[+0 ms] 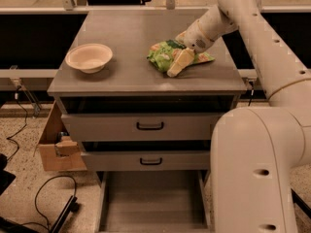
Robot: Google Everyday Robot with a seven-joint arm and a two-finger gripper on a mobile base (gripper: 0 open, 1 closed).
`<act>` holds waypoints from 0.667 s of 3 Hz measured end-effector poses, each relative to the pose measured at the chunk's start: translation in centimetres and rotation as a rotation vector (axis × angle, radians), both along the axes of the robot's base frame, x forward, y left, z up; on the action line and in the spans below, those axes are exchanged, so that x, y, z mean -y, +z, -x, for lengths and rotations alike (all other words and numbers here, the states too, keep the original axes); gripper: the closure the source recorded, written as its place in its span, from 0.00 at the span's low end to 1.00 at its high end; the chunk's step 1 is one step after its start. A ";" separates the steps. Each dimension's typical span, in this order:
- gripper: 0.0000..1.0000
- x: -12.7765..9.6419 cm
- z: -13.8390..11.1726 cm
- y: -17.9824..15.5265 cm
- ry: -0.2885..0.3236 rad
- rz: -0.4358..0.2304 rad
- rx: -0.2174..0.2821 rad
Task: Place green rice chip bag into bottom drawer
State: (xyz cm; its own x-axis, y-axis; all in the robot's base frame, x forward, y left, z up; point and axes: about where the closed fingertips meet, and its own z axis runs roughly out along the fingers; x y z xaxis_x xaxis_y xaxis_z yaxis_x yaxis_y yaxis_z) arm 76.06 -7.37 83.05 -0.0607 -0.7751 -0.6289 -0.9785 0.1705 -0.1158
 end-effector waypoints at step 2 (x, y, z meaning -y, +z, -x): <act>0.89 0.0 0.0 0.5 0.000 -0.001 0.000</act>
Offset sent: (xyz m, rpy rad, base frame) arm -0.0001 0.0000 0.0015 0.0013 0.0004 -0.0005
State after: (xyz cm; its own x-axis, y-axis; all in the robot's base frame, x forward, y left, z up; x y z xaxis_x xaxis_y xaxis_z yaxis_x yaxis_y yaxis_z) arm 76.05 -7.37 83.53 -0.0612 -0.7743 -0.6298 -0.9785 0.1711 -0.1152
